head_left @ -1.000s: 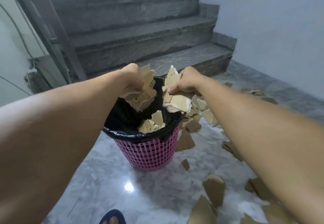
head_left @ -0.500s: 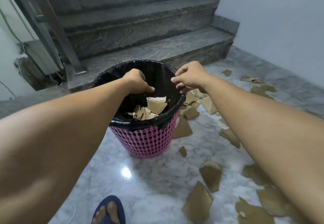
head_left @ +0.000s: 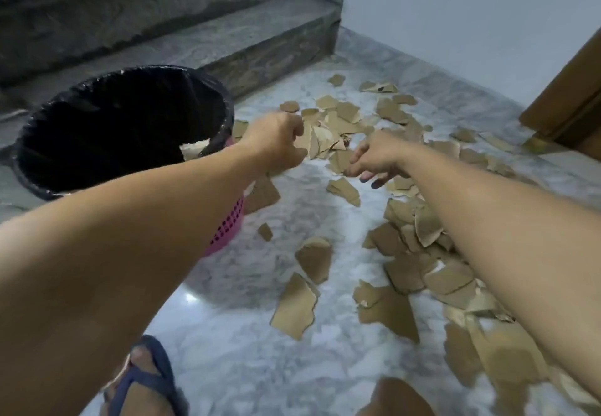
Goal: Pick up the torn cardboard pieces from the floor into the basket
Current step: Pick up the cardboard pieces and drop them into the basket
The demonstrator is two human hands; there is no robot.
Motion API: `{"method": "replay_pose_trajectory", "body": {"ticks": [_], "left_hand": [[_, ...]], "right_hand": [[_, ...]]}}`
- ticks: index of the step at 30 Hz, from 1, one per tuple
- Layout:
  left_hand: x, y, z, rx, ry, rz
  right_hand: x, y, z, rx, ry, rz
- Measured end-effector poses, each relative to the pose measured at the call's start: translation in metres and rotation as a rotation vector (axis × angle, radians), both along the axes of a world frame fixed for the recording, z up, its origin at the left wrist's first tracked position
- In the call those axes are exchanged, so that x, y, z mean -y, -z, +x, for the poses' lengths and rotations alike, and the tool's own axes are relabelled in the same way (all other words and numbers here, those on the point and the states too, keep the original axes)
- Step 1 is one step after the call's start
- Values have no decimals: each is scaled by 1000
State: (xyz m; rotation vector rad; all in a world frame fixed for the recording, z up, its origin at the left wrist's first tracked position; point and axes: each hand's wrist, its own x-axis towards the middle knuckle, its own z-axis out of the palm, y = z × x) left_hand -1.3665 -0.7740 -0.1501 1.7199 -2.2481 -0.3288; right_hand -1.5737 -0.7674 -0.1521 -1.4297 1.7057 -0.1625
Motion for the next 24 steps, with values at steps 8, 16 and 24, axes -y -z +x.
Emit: {"method": "replay_pose_trajectory", "body": {"ticks": [8, 16, 24], "left_hand": [[-50, 134, -39, 371, 288, 488], [-93, 226, -38, 741, 542, 513], [-78, 241, -41, 637, 485, 527]], "right_hand": [[-52, 128, -70, -196, -136, 120], [-111, 216, -76, -629, -743, 4], [-105, 229, -70, -645, -852, -86]]}}
